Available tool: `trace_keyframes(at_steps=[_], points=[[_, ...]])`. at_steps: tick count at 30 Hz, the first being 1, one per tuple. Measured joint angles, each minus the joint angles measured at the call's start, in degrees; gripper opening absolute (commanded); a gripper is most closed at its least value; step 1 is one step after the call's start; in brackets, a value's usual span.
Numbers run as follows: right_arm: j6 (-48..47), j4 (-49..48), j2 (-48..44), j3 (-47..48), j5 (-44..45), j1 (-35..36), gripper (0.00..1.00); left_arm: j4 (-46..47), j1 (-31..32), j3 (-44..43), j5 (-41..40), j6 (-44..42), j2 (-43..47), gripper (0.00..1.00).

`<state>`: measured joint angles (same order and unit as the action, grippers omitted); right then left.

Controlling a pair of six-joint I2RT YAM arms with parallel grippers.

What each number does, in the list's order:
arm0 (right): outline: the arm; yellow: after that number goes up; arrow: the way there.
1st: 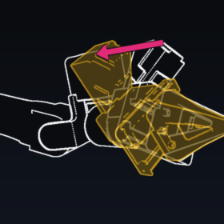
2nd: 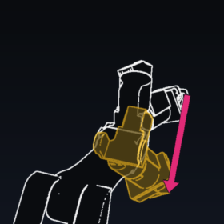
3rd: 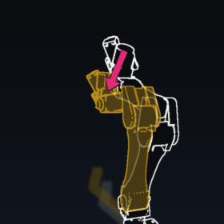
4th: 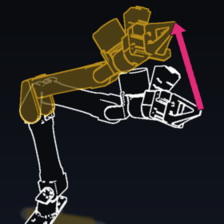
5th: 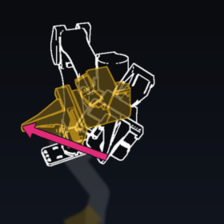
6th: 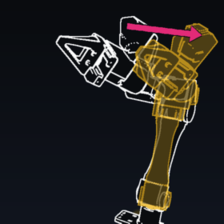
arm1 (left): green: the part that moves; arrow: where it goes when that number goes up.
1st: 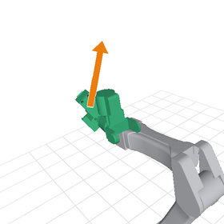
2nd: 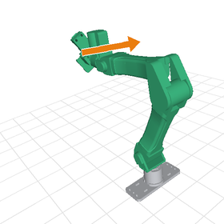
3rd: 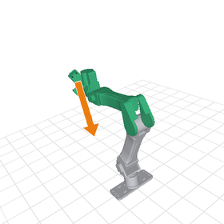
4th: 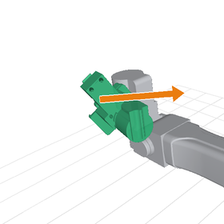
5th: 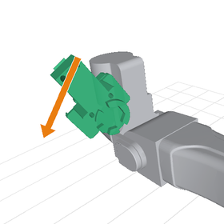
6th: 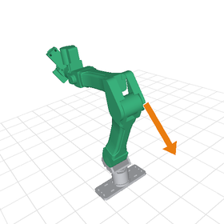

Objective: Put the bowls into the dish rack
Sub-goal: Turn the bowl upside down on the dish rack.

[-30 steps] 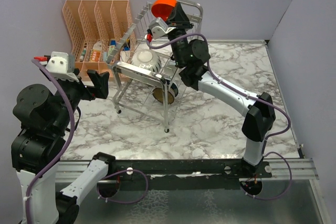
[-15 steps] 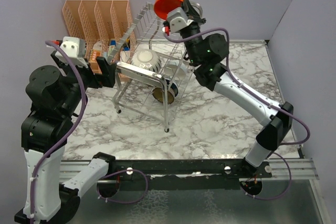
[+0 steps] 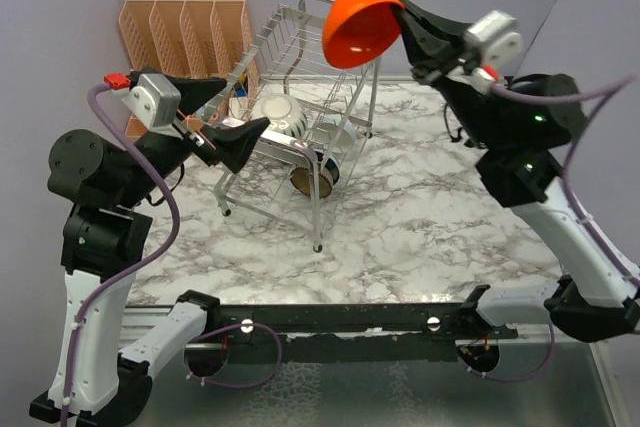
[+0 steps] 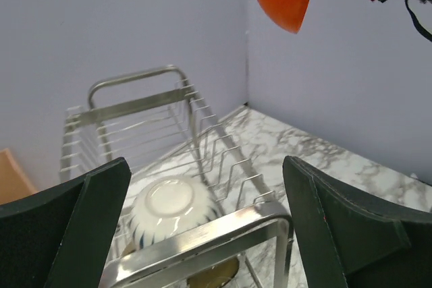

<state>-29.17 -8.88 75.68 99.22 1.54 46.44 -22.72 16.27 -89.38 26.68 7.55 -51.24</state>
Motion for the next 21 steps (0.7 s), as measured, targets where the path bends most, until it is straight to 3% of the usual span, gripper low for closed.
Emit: trace_keyframes(at_steps=[5,9,21], points=[[7.93,3.21,-8.68,-1.51,-9.35,0.00,0.01,14.10,0.00,6.01,12.33,4.20,1.57,0.99],[11.76,4.59,-10.95,-2.34,-14.51,0.00,0.01,27.34,0.00,8.04,19.69,12.50,0.42,0.99],[17.16,5.44,-4.15,-7.28,-17.53,0.00,0.01,47.54,0.00,6.49,25.73,29.51,-5.22,0.99]])
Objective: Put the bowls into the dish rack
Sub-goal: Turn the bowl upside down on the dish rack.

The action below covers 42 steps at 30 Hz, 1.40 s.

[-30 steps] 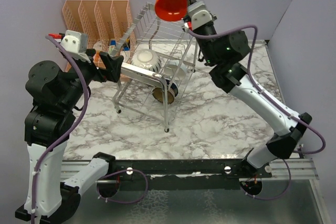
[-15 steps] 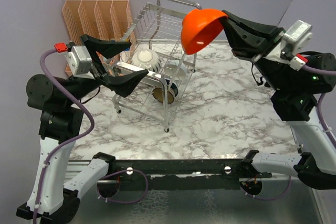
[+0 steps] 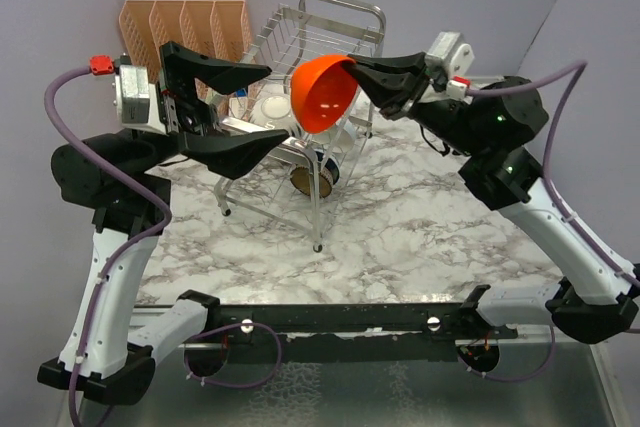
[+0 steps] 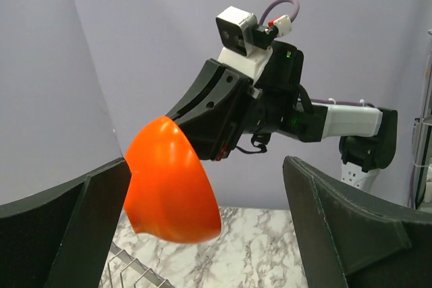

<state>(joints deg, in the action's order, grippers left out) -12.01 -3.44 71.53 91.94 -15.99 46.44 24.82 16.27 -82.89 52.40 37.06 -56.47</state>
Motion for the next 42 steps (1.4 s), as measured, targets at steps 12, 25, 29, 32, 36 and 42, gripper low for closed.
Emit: trace_keyframes(at_steps=[12,25,29,32,36,42], points=[[2.99,-2.25,0.55,0.02,-1.33,-0.02,0.01,-1.75,0.37,-0.59,-1.53,1.25,-1.95,0.99],[4.90,-3.52,0.83,0.92,-1.33,-0.22,0.01,-3.80,0.37,-0.57,-5.27,3.23,-4.11,0.99],[5.03,-3.98,1.64,1.27,-0.92,-0.28,0.01,-2.51,0.59,-0.11,-5.16,4.46,-4.11,0.99],[5.31,-4.39,2.27,1.44,-0.39,-0.28,0.01,-1.64,1.07,0.57,-4.79,5.03,-4.17,0.99],[5.40,-5.01,3.23,1.88,0.20,-0.28,0.01,0.09,1.99,2.10,-3.23,5.97,-4.66,0.99],[5.73,-5.11,4.44,3.17,0.42,-0.28,0.01,0.70,3.13,2.78,-2.29,5.97,-6.10,0.99]])
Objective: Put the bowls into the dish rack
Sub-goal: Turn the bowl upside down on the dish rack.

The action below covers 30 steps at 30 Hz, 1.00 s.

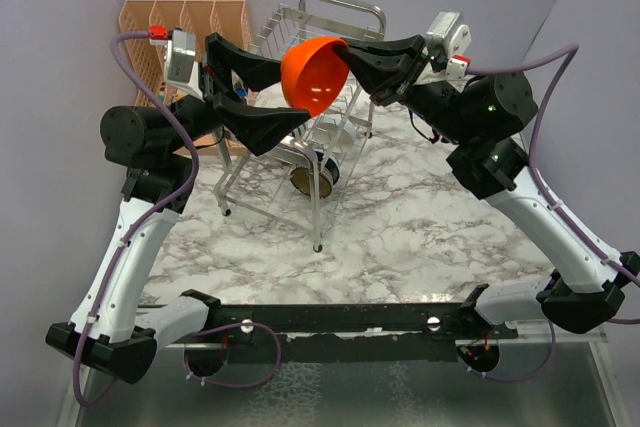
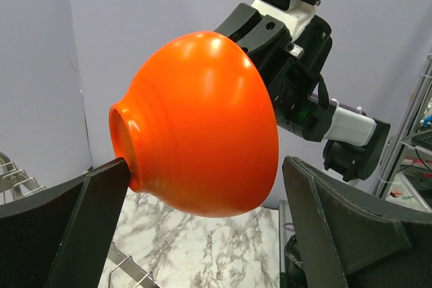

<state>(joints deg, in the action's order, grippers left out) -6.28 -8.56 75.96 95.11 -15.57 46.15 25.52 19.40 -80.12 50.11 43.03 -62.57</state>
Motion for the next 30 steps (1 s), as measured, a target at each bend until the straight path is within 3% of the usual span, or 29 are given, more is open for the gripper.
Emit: trace_keyframes(at_steps=[26,28,30], points=[[-0.79,-1.68,-0.68,-3.26,2.93,0.42,0.01,-0.28,2.60,-1.11,-4.17,-3.21,-3.56,0.99],[-1.07,-1.90,-0.85,-3.65,3.30,0.44,0.01,-0.50,2.67,-1.25,-4.31,-3.58,-3.80,0.96],[-1.29,-1.99,-1.05,-3.93,3.67,0.55,0.01,-0.83,2.78,-1.46,-4.35,-3.93,-4.00,0.86]])
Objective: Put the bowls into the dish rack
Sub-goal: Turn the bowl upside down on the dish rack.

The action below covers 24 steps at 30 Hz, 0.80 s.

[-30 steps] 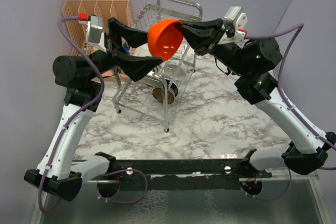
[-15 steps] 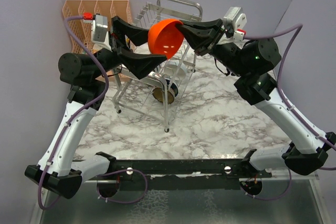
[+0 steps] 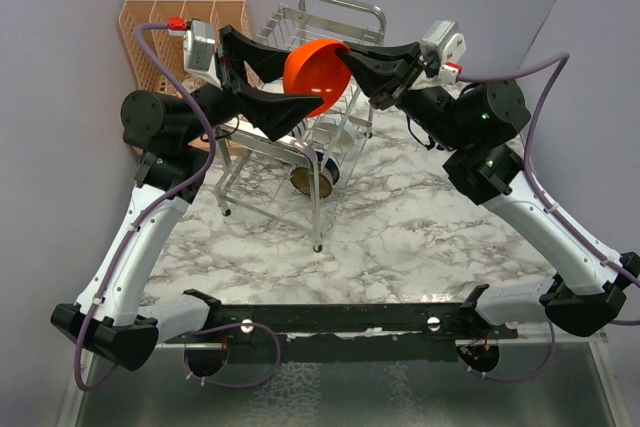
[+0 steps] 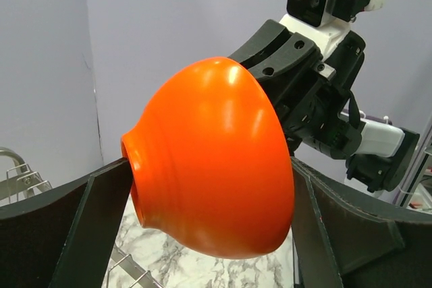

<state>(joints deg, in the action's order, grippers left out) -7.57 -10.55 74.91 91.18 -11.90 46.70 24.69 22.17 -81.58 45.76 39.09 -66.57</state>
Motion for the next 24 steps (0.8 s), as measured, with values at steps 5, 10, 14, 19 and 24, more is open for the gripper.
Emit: trace_keyframes(at_steps=[5,10,14,19,24], points=[[-0.39,-0.24,-1.07,-0.85,1.03,0.24,0.01,-1.07,0.17,-0.55,-0.50,-0.83,-0.31,0.63],[-0.92,-0.26,-1.99,-1.31,2.14,0.22,0.01,-1.90,0.22,-1.14,-1.60,-1.62,-0.66,0.48],[-1.14,-0.20,-1.99,-1.36,2.19,0.22,0.01,-1.68,0.20,-1.18,-1.53,-1.53,-0.98,0.32],[-1.55,0.04,-2.16,-1.36,2.58,0.22,0.16,-0.57,0.20,-1.29,-1.20,-1.03,-1.62,0.23],[-1.11,0.22,-2.40,-1.36,3.02,0.59,0.45,-1.70,0.35,-2.29,-0.92,-1.18,-2.64,0.22]])
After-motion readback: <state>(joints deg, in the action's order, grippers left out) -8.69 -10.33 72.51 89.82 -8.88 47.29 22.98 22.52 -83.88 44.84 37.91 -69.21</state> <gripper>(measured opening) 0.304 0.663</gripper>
